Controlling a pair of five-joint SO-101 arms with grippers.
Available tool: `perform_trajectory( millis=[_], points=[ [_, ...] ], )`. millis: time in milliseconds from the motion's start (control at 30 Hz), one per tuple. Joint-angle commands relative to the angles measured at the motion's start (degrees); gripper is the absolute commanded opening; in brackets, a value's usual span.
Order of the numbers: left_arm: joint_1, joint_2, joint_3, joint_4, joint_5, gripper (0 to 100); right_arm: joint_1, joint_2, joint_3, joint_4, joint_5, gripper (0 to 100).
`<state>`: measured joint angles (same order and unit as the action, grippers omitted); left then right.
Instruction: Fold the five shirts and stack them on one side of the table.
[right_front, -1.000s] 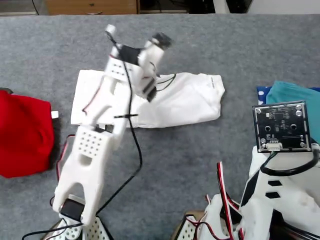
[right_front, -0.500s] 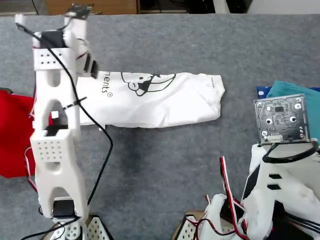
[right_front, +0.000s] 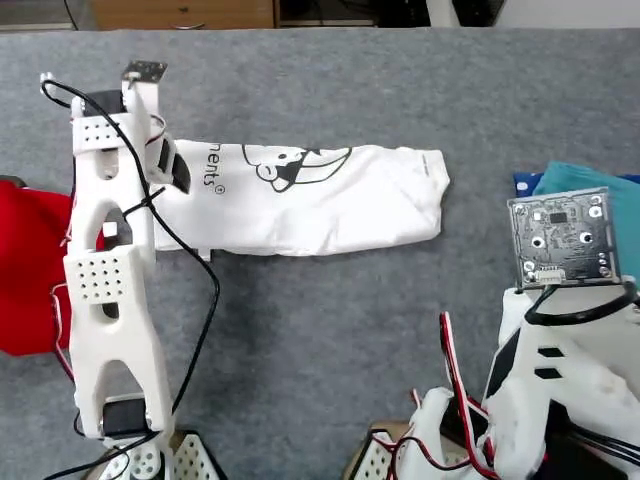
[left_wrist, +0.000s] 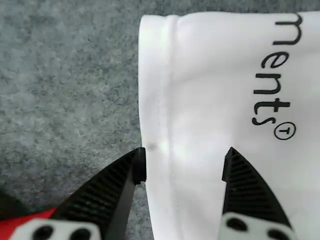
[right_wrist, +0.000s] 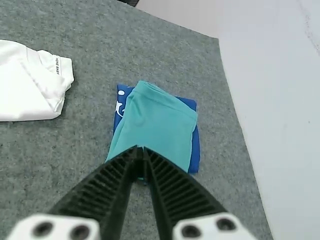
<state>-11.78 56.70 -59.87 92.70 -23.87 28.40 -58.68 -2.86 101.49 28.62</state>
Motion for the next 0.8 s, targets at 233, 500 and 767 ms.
perform_trajectory(
  millis=[233,500,767],
  points=[
    [0.3,4.2,-4.3,-1.4,0.5,25,0.7,0.0,0.1,0.8,0.5,0.5],
    [3.1,6.4,-4.5,-1.3,0.1,25,0.7,0.0,-0.1,0.8,0.5,0.5],
    [5.0,6.6,-3.3,-0.4,-6.9,10,0.7,0.0,-0.2,0.8,0.5,0.5]
  ],
)
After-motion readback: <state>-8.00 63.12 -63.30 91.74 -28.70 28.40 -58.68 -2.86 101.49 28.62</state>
